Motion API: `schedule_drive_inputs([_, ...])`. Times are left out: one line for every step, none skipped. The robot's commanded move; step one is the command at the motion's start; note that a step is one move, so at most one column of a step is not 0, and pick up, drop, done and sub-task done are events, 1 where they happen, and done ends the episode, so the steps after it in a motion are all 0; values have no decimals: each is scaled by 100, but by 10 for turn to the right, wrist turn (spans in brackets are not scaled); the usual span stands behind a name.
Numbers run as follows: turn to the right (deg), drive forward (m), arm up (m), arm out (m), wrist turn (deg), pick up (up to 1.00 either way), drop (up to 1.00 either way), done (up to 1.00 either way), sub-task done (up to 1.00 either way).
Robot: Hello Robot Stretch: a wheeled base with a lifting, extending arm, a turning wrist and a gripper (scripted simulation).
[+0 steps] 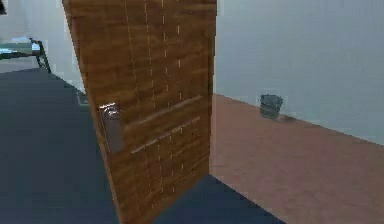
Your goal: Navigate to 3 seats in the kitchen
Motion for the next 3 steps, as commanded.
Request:
schedule_drive_inputs([300, 0, 0, 0, 0, 0, 0, 0, 0])
schedule_drive_inputs([0, 100, 0, 0, 0, 0, 0, 0, 0])
schedule_drive_inputs([0, 55, 0, 0, 0, 0, 0, 0, 0])
